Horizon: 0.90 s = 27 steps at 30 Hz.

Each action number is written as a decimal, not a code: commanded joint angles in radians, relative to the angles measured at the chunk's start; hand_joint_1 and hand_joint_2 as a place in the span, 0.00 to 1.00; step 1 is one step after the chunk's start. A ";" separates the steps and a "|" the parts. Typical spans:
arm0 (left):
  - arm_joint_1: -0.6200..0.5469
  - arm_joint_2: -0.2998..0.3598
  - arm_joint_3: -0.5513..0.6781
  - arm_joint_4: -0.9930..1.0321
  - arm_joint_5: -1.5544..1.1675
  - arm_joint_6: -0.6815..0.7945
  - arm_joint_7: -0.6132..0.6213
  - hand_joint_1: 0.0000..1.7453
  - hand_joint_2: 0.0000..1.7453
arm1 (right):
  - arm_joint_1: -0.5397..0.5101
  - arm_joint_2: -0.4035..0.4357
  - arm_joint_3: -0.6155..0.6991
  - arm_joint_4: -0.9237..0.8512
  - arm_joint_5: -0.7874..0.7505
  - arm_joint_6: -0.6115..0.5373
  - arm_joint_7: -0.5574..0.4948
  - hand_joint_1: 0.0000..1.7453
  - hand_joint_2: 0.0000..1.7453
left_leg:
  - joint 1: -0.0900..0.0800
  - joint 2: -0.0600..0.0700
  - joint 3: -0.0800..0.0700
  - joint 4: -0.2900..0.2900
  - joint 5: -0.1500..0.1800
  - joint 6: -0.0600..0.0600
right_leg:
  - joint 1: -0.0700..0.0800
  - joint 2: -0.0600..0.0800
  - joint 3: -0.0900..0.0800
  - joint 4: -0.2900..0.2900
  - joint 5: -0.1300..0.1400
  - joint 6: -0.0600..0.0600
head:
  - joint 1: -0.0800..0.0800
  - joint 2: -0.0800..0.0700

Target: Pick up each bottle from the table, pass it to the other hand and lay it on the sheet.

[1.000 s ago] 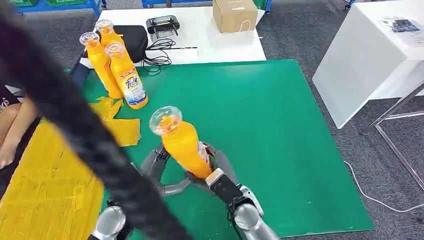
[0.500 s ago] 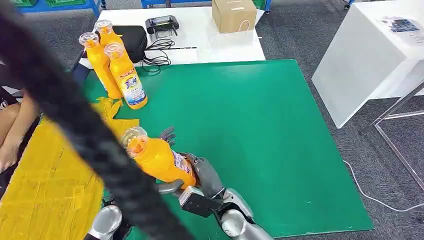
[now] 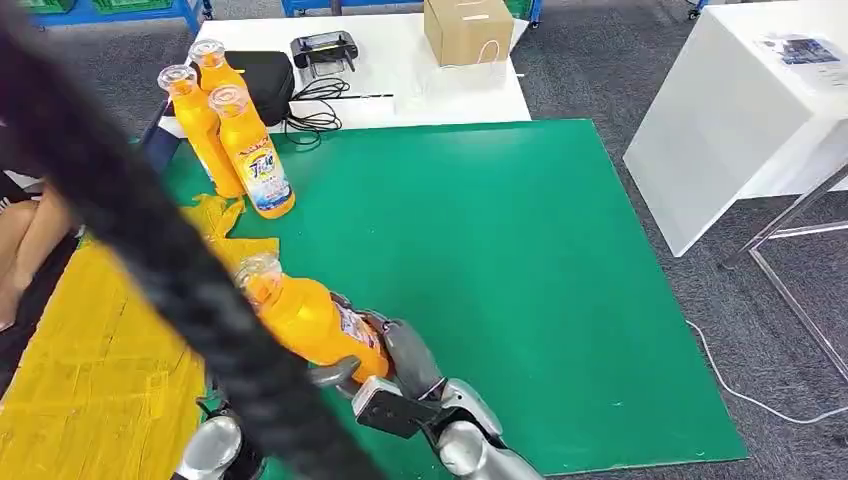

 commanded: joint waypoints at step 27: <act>-0.303 0.237 0.004 0.597 -1.636 0.445 0.411 1.00 1.00 | 0.159 -0.066 -0.347 -0.407 -0.244 0.071 -0.012 0.00 1.00 | 0.000 -0.001 0.005 -0.001 0.000 0.000 | 0.000 -0.002 0.006 -0.001 -0.001 -0.001 | 0.000 0.000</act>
